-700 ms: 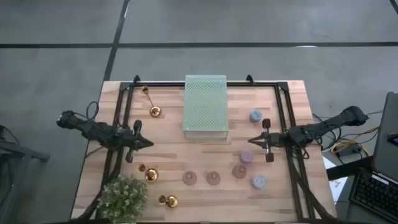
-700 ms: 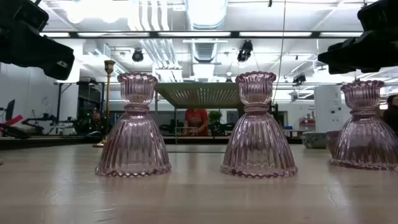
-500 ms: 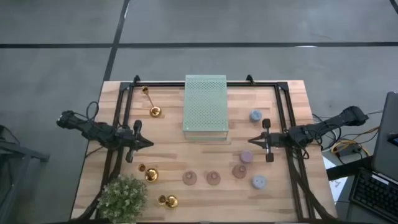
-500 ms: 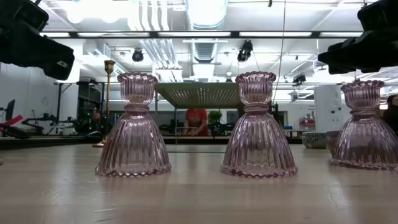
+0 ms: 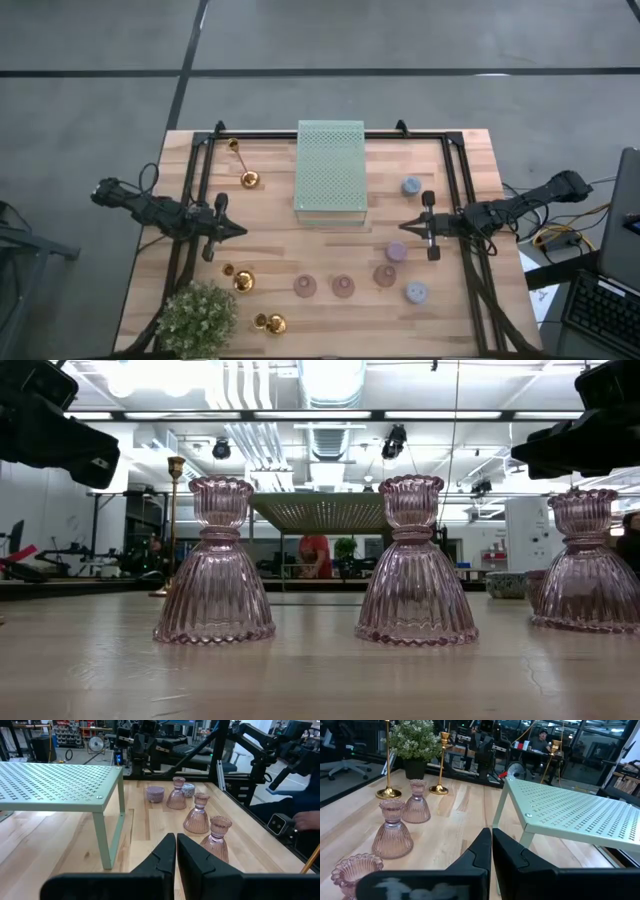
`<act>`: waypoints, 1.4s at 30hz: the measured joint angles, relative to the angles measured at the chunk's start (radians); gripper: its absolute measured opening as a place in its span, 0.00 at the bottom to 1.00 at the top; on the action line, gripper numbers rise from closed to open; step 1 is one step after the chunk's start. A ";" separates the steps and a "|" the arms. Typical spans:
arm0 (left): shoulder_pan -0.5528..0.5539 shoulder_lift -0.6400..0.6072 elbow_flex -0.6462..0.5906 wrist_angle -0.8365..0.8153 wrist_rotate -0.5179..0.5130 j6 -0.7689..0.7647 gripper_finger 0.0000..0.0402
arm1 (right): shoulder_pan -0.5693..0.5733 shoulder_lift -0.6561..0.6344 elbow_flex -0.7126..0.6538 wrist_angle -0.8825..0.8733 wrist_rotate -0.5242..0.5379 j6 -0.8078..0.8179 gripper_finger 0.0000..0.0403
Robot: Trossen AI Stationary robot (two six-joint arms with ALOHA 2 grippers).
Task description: Pick & Place candle stick holders
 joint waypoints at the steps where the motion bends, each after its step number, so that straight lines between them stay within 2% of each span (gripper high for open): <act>1: 0.000 0.000 0.000 0.000 0.000 0.000 0.05 | 0.000 0.000 0.000 0.000 0.000 0.000 0.02; 12: 0.000 0.000 0.000 0.000 0.000 0.000 0.05 | 0.000 0.000 0.000 0.000 0.009 -0.020 0.02; 16: 0.000 0.000 0.000 0.000 0.000 0.000 0.05 | -0.001 0.000 0.000 0.000 0.106 -0.232 0.02; 19: 0.000 0.000 0.000 0.000 0.000 0.000 0.05 | -0.001 0.002 0.000 0.000 0.122 -0.382 0.02; 24: 0.000 0.000 0.000 0.000 0.000 0.000 0.05 | 0.000 0.000 0.000 0.002 0.123 -0.474 0.02; 26: 0.000 0.000 0.000 0.000 0.000 0.000 0.05 | 0.000 0.000 0.000 0.014 0.110 -0.404 0.02; 29: 0.000 0.000 0.000 0.000 0.000 0.000 0.05 | 0.000 0.000 0.000 0.044 0.036 -0.172 0.02; 32: 0.000 0.000 0.000 0.000 0.000 0.000 0.05 | 0.000 0.001 0.000 0.125 0.020 -0.002 0.02; 35: 0.000 0.000 0.000 0.000 0.000 0.000 0.05 | 0.000 0.000 0.000 0.213 0.020 0.318 0.02; 37: 0.000 0.000 0.000 0.000 0.000 0.000 0.05 | 0.000 0.000 0.000 0.262 0.034 0.470 0.02; 42: 0.000 0.000 0.000 0.000 0.000 0.000 0.05 | 0.000 -0.001 0.000 0.321 0.078 0.460 0.02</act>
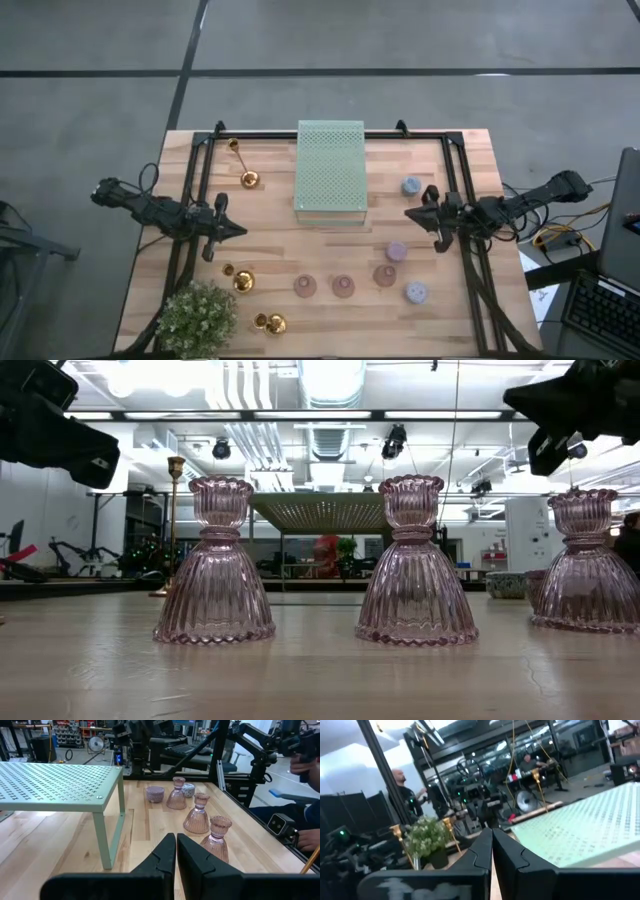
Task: Pick & Place candle stick holders
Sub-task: Put the green scented candle on the shelf
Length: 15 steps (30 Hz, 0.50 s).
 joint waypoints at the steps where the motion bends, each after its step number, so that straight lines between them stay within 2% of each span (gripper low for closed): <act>1: 0.000 0.000 0.000 0.000 0.000 0.000 0.05 | 0.000 0.001 0.000 0.024 -0.001 0.010 0.02; 5: 0.000 0.000 0.000 0.000 0.000 0.000 0.05 | -0.001 0.000 0.005 0.050 -0.002 0.062 0.02; 9: 0.000 0.000 0.000 0.000 0.000 0.000 0.05 | 0.000 0.025 0.076 -0.090 -0.032 0.144 0.02; 12: 0.000 0.000 0.000 0.000 0.000 0.000 0.05 | 0.000 0.087 0.203 -0.344 -0.026 0.200 0.02; 15: 0.000 0.000 0.000 0.000 0.000 0.000 0.05 | -0.006 0.172 0.372 -0.735 0.028 0.279 0.04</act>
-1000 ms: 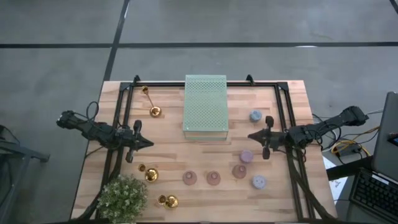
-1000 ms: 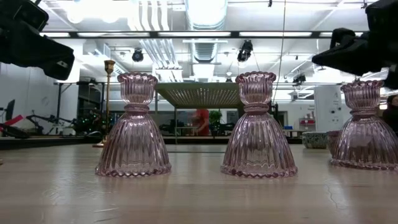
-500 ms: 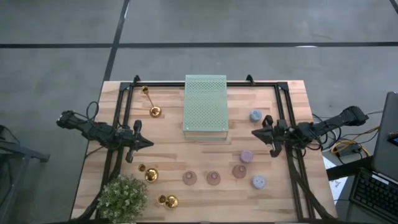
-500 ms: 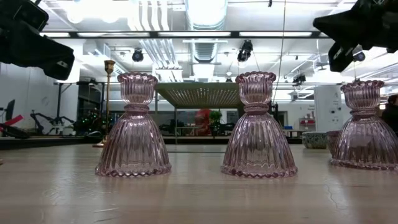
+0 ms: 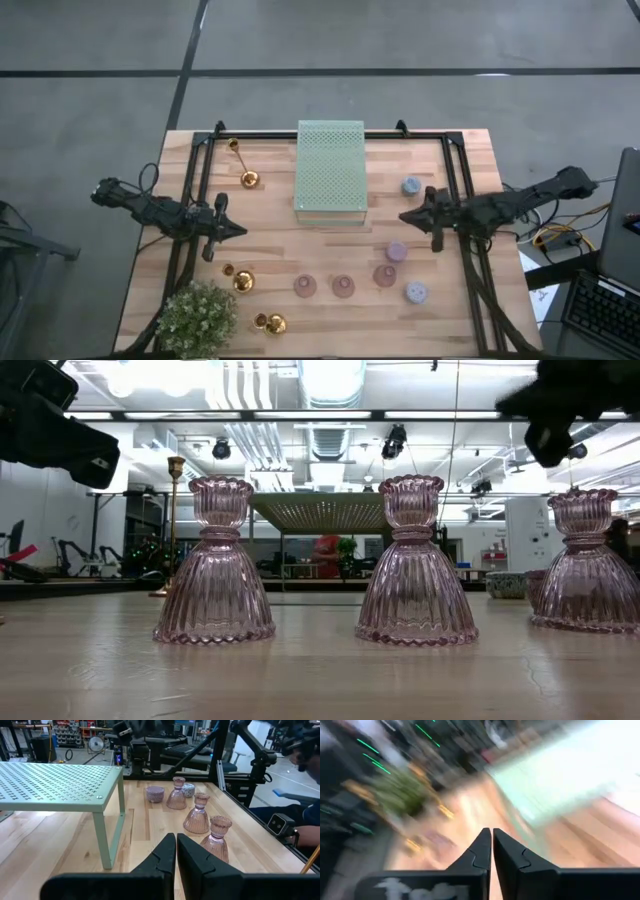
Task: Pick & Place candle stick holders
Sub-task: Put the green scented candle on the shelf
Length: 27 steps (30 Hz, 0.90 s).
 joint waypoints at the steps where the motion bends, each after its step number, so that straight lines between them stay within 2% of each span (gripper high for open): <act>1: 0.000 0.000 0.000 0.000 0.000 0.000 0.05 | -0.005 0.033 0.059 -0.126 0.021 0.035 0.06; 5: 0.000 0.000 0.000 0.000 0.000 0.000 0.05 | -0.031 0.147 0.233 -0.525 0.074 0.188 0.16; 8: 0.000 0.000 0.000 0.000 0.000 0.000 0.05 | -0.066 0.219 0.316 -0.643 0.047 0.249 0.27; 12: 0.000 0.000 0.000 0.000 0.000 0.000 0.05 | -0.137 0.306 0.394 -0.685 -0.026 0.255 0.44; 16: 0.000 0.000 0.000 0.000 0.000 0.000 0.05 | -0.234 0.384 0.434 -0.705 -0.034 0.202 0.62; 21: 0.000 0.000 0.000 0.000 0.000 0.000 0.05 | -0.413 0.468 0.461 -0.806 -0.039 0.139 0.83; 24: 0.000 0.000 0.000 -0.001 0.000 0.000 0.05 | -0.532 0.513 0.459 -0.814 -0.095 0.084 0.91; 27: 0.000 0.000 0.000 0.000 0.000 0.000 0.05 | -0.640 0.565 0.454 -0.815 -0.139 0.023 0.92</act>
